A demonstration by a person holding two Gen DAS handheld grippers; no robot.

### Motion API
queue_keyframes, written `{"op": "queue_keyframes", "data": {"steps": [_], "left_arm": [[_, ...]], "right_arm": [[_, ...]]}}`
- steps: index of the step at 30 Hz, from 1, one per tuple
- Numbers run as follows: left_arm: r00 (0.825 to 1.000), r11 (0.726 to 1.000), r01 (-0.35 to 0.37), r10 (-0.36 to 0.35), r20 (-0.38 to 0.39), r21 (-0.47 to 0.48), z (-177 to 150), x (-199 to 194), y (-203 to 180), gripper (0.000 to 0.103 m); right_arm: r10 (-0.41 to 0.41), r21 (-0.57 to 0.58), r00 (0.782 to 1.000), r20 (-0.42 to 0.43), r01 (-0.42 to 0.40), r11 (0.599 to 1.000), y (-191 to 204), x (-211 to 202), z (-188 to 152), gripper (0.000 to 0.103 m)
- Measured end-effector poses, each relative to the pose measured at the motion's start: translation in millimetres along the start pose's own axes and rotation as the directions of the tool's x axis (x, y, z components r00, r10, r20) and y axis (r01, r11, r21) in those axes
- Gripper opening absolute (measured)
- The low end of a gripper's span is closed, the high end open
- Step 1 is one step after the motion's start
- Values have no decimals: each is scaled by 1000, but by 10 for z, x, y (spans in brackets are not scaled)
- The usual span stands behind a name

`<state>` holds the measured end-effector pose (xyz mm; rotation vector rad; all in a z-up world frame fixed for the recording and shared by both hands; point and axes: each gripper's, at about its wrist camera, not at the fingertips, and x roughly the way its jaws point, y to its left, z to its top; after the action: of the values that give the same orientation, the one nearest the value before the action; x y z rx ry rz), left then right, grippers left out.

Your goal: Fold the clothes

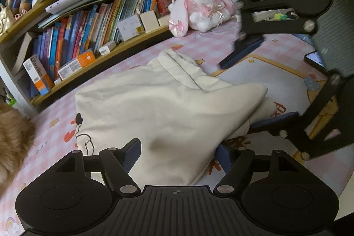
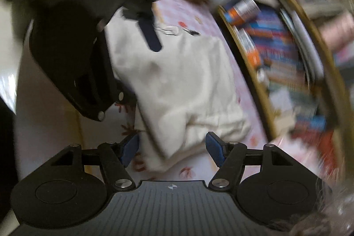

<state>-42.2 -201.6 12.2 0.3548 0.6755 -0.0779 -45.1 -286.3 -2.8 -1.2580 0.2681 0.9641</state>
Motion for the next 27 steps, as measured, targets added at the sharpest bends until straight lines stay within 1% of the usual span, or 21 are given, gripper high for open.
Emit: {"op": "queue_keyframes", "data": {"steps": [1,2,3,4,5,7,9,11,12,14,15,17,18,19,20,22,24,27], "left_arm": [[1000,1000,-5,5,1,9,-15,-13,-8,74],[1000,1000,-14,14,3,23,-34,-27,-16,74],[1000,999,-26,26,3,39,-54,-42,-23,74],[999,998,-44,44,3,55,-77,-59,-22,74],[998,995,-67,67,1,69,-102,-73,-12,74],[993,990,-115,117,-10,87,-165,-96,36,74],[988,984,-148,153,-36,102,-240,-105,119,69],[979,974,-178,190,-73,142,-310,-86,190,41],[975,967,-190,206,-85,167,-341,-82,220,37],[969,955,-206,229,-94,212,-395,-87,277,33],[969,952,-205,230,-91,226,-409,-98,299,32],[971,941,-194,224,-81,276,-425,-106,293,23],[973,931,-186,219,-75,313,-433,-105,269,20],[975,918,-173,211,-70,356,-446,-102,235,10],[977,905,-162,204,-66,394,-458,-100,202,6],[979,888,-150,196,-62,435,-465,-104,171,4],[983,891,-131,175,-64,434,-445,-137,185,4],[989,895,-95,136,-65,437,-401,-273,173,4]], "right_arm": [[-14,-78,1000,9,14,997,54,35,3,59],[-18,-132,1000,15,20,991,82,60,7,43],[-15,-164,1000,15,17,986,84,75,15,24],[-11,-195,1000,16,14,981,86,90,22,18],[-7,-200,1000,18,11,980,59,93,36,17],[-21,-148,999,34,25,989,-74,59,74,15],[-41,-92,998,49,46,995,-210,11,110,14],[-57,-48,997,55,60,997,-322,-32,137,14],[-62,-35,997,54,64,997,-361,-41,141,14],[-67,-23,997,45,68,997,-404,-46,134,14],[-67,-19,997,41,67,998,-415,-44,125,14],[-54,-14,998,33,55,998,-401,-28,105,14],[-48,-13,998,27,48,999,-380,-17,93,14],[-40,-14,999,20,40,999,-349,-8,81,14],[-30,-18,999,12,30,999,-306,-1,68,14],[-10,-23,1000,-5,10,1000,-226,8,36,14],[15,-15,1000,-19,-16,1000,-173,4,-9,13],[51,36,998,-28,-50,998,-180,-21,-44,12]]}}
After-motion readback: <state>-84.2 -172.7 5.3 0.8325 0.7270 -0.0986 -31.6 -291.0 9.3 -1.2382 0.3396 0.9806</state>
